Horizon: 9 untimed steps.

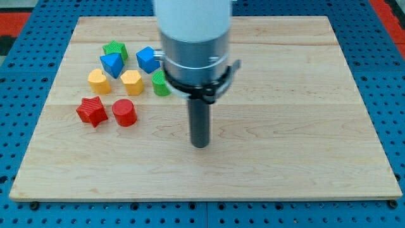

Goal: Move the red circle slightly upwards of the board

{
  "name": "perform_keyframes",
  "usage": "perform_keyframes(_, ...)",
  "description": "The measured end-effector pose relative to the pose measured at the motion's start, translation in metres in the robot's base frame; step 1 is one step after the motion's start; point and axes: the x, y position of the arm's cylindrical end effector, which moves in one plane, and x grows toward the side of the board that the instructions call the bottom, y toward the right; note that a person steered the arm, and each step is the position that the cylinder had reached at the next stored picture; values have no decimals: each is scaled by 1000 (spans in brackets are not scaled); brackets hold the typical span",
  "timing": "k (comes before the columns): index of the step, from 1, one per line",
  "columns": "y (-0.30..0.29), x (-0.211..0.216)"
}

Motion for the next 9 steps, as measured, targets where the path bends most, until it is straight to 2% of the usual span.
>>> perform_keyframes(2,23,-5)
perform_keyframes(3,57,-51)
perform_keyframes(5,62,-165)
perform_keyframes(6,56,-199)
perform_keyframes(8,-9,-196)
perform_keyframes(9,-15,-188)
